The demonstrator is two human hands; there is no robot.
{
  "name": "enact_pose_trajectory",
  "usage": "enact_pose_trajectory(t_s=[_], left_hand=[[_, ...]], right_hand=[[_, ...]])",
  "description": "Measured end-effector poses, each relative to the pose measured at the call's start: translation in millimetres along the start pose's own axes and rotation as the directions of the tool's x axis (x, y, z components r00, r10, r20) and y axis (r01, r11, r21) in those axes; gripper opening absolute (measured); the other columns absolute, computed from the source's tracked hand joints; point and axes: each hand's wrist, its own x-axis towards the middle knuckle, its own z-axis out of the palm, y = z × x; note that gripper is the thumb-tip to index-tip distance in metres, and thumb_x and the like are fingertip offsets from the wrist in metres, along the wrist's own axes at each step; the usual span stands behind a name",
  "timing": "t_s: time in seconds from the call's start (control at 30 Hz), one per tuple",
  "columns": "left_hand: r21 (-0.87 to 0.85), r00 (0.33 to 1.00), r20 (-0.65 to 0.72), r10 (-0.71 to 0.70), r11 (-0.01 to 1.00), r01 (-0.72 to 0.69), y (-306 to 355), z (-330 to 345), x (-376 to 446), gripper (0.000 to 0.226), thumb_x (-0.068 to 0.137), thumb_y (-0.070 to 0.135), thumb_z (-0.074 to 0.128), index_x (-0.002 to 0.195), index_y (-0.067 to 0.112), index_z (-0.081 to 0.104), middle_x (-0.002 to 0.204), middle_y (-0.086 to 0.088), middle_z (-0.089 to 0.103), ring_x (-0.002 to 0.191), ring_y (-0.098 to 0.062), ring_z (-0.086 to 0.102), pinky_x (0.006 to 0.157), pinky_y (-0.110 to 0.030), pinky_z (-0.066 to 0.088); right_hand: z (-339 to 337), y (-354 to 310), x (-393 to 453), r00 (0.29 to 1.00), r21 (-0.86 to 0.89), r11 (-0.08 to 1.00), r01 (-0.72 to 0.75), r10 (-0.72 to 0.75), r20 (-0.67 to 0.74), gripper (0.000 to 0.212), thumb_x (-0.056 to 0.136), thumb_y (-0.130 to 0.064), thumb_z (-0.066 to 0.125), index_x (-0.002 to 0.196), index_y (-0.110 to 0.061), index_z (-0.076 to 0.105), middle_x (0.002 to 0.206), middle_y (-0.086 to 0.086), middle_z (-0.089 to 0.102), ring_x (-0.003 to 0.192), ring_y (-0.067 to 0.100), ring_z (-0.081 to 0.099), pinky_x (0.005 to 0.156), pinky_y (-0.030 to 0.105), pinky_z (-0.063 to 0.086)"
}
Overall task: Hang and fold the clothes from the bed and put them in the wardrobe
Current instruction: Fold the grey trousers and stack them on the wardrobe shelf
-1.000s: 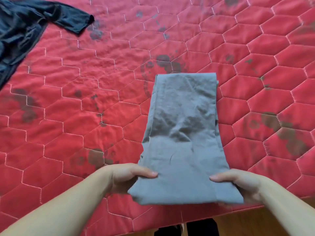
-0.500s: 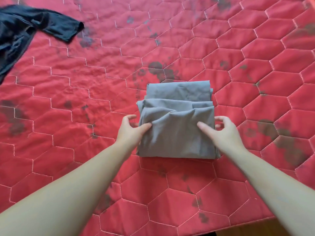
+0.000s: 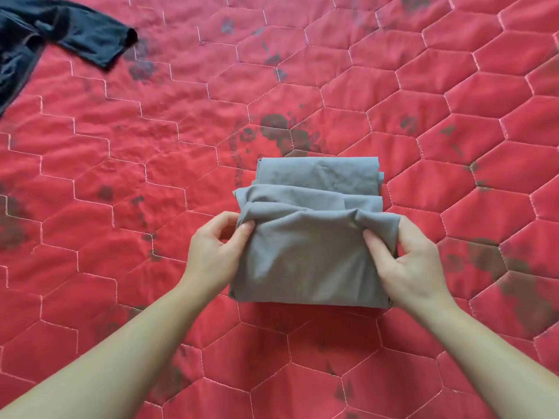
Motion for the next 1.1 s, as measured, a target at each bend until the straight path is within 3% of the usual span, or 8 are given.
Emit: enact_pose_trajectory(t_s=[0.1,0.27,0.43,0.53,0.63,0.73,0.93,1.1], left_hand=[[-0.045,0.998,-0.029,-0.062,0.997,0.06,8.8,9.9,9.3,0.016,0.096,0.031,0.057,0.084,0.026,0.066,0.078,0.002,0.069,0.07,-0.008,0.059,0.069,-0.033,0.047],[0.111,0.991,-0.121,0.065,0.992,-0.052,22.0,18.8,22.9,0.013,0.088,0.033,0.068,0.099,0.036,0.06,0.089,0.013,0.061,0.077,0.001,0.055,0.072,-0.013,0.041],[0.458,0.956,0.179,0.233,0.84,-0.291,22.3,0.1,50.1,0.024,0.09,0.038,0.064,0.105,0.02,0.068,0.09,0.005,0.051,0.082,-0.011,0.047,0.078,-0.028,0.039],[0.551,0.927,0.26,0.27,0.747,-0.372,20.3,-3.8,53.7,0.023,0.094,0.035,0.06,0.093,0.012,0.067,0.087,-0.001,0.052,0.084,-0.024,0.049,0.08,-0.039,0.043],[0.47,0.956,0.161,0.245,0.833,-0.292,21.4,2.5,53.4,0.016,0.095,0.024,0.06,0.088,0.01,0.066,0.099,-0.006,0.054,0.094,-0.023,0.05,0.089,-0.035,0.04],[0.263,0.998,0.028,0.058,0.963,-0.064,25.5,14.3,49.8,0.02,0.099,0.025,0.053,0.081,0.017,0.058,0.086,0.0,0.061,0.081,-0.008,0.051,0.076,-0.018,0.039],[0.074,0.989,-0.147,-0.002,0.997,0.013,34.4,29.6,35.9,0.027,0.1,0.032,0.051,0.075,0.022,0.056,0.066,0.016,0.055,0.062,0.003,0.047,0.058,-0.011,0.036],[-0.07,0.987,-0.16,-0.004,0.998,-0.008,40.3,24.9,30.6,0.024,0.099,0.033,0.053,0.081,0.02,0.061,0.068,0.021,0.058,0.067,0.001,0.049,0.066,-0.018,0.039]], right_hand=[[9.4,7.3,11.9,0.988,0.079,0.986,-0.144,0.148,-0.051,0.034,0.092,-0.031,0.059,0.063,-0.017,0.047,0.054,-0.009,0.04,0.052,0.005,0.035,0.051,0.019,0.032],[23.5,18.6,29.4,0.964,0.061,0.962,-0.266,0.264,0.027,0.03,0.099,-0.028,0.05,0.072,-0.015,0.053,0.067,0.004,0.058,0.059,0.006,0.042,0.059,0.02,0.036],[20.3,14.8,23.6,0.984,0.063,0.982,-0.176,0.178,-0.02,0.021,0.095,-0.036,0.043,0.075,-0.034,0.051,0.066,-0.028,0.058,0.063,-0.007,0.051,0.06,0.01,0.036],[19.2,13.9,17.2,0.991,0.091,0.991,-0.102,0.109,-0.076,0.02,0.095,-0.033,0.044,0.079,-0.028,0.054,0.069,-0.015,0.057,0.066,-0.003,0.05,0.064,0.008,0.035],[22.8,15.9,25.2,0.99,0.036,0.992,-0.117,0.12,-0.078,0.023,0.097,-0.024,0.049,0.088,-0.006,0.06,0.091,0.001,0.054,0.082,0.007,0.047,0.077,0.013,0.034],[27.7,14.5,38.6,0.97,0.017,0.972,-0.235,0.236,-0.052,0.024,0.097,-0.017,0.054,0.078,-0.003,0.057,0.103,0.01,0.052,0.091,0.01,0.045,0.082,0.018,0.031],[22.9,14.1,42.8,0.947,0.02,0.952,-0.305,0.305,-0.096,0.037,0.095,-0.022,0.057,0.066,0.001,0.053,0.076,0.007,0.052,0.077,0.025,0.052,0.069,0.032,0.036],[3.9,-14.1,23.5,0.971,0.103,0.989,-0.103,0.123,-0.206,0.038,0.094,-0.028,0.051,0.063,-0.008,0.042,0.056,-0.004,0.037,0.055,0.011,0.033,0.053,0.023,0.029]])
